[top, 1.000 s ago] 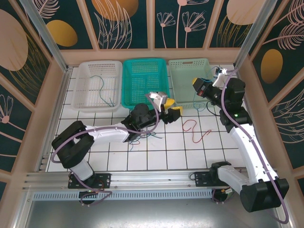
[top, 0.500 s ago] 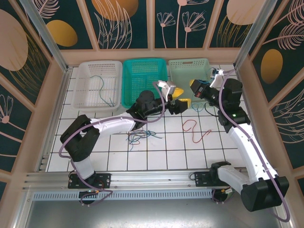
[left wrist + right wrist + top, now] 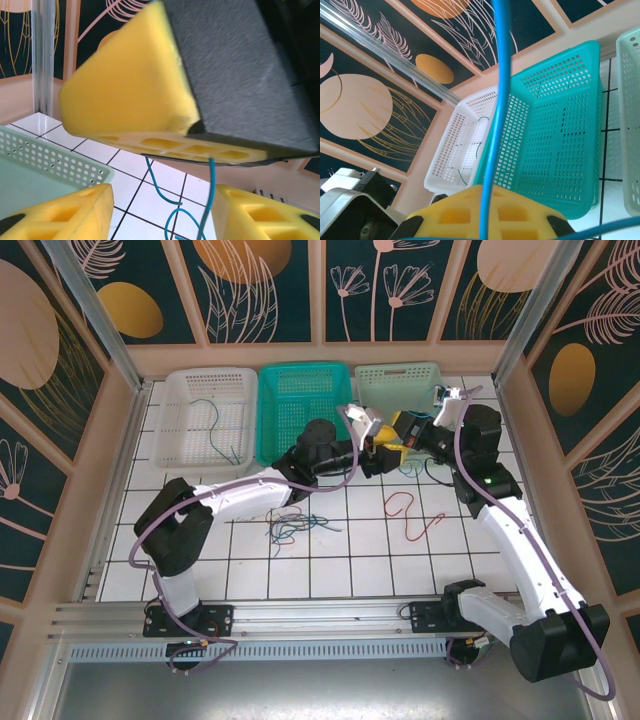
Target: Untangle the cables
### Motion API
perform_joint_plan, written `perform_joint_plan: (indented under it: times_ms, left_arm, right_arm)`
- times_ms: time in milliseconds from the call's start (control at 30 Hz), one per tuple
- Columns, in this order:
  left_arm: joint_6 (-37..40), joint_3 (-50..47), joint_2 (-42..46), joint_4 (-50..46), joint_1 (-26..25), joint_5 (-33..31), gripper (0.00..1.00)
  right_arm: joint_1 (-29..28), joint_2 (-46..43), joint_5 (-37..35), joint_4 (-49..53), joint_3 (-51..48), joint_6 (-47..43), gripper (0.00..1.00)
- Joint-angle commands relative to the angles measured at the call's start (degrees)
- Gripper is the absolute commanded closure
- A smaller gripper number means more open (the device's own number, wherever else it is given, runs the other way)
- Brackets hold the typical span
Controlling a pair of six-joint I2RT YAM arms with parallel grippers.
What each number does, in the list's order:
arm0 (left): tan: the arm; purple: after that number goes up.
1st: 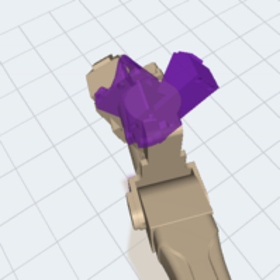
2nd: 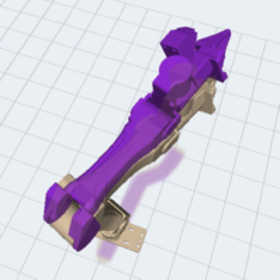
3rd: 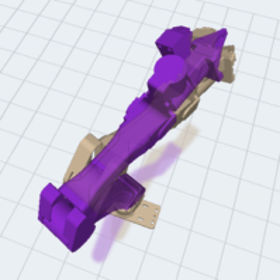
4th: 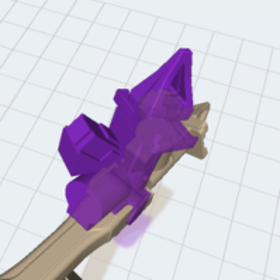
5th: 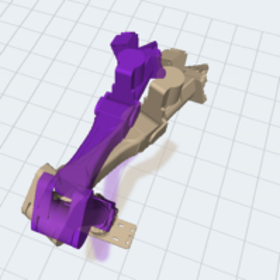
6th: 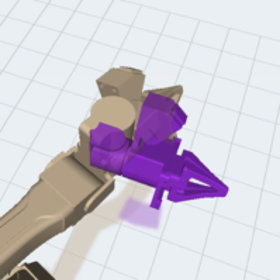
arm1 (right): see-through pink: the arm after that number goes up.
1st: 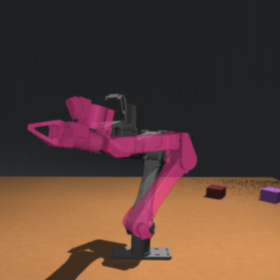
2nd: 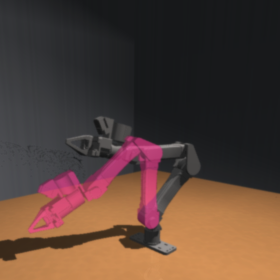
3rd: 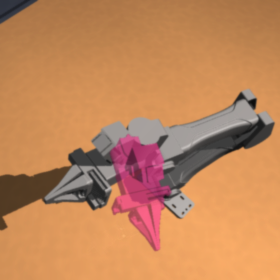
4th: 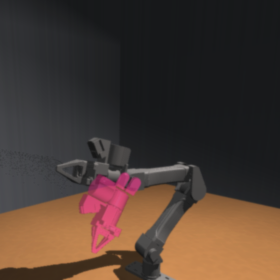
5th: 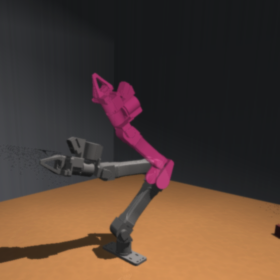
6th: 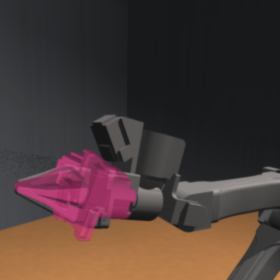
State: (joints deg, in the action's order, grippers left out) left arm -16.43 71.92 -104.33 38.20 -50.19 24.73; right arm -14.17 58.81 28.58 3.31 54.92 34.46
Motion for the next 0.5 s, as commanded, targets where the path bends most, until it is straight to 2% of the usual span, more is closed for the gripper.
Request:
perform_joint_plan:
  times_ms: [0,67,133,167,200,267,300,367,467]
  left_arm:
    - [0.67,1.73,-0.85,-0.93,-0.06,0.55,0.57]
    - [0.87,1.71,-0.70,-0.82,-0.04,-0.07,0.77]
    - [1.28,1.48,-0.08,-0.75,0.00,-0.57,0.90]
    - [1.41,1.18,0.25,-0.76,0.04,-1.29,0.98]
    - [1.41,0.91,0.66,-0.69,0.12,-2.01,1.00]
    - [0.76,0.12,1.53,-0.18,0.57,-2.88,1.00]
    - [-0.11,-0.37,1.97,0.38,1.03,-2.64,1.00]
    - [-2.57,-1.39,2.75,1.89,2.36,-1.04,1.00]
    - [-6.44,-4.04,4.24,5.18,4.63,1.04,1.00]
  right_arm:
    - [-0.79,-0.02,0.34,-0.37,1.91,-0.34,1.00]
    - [-0.85,0.14,0.17,0.21,2.04,-0.57,1.00]
    - [-0.77,0.33,-0.70,1.81,2.62,-1.63,0.98]
    - [-0.54,0.70,-1.41,3.28,3.02,-2.18,0.88]
    - [-0.04,1.17,-1.97,5.10,3.90,-2.68,0.77]
    - [1.70,3.42,-2.61,10.00,6.09,-4.92,0.44]
    - [2.64,4.49,-2.48,12.12,7.09,-6.38,0.37]
    - [4.25,6.06,-2.56,15.82,8.86,-10.04,0.31]
    - [6.62,5.06,-1.93,16.75,8.17,-12.88,0.28]
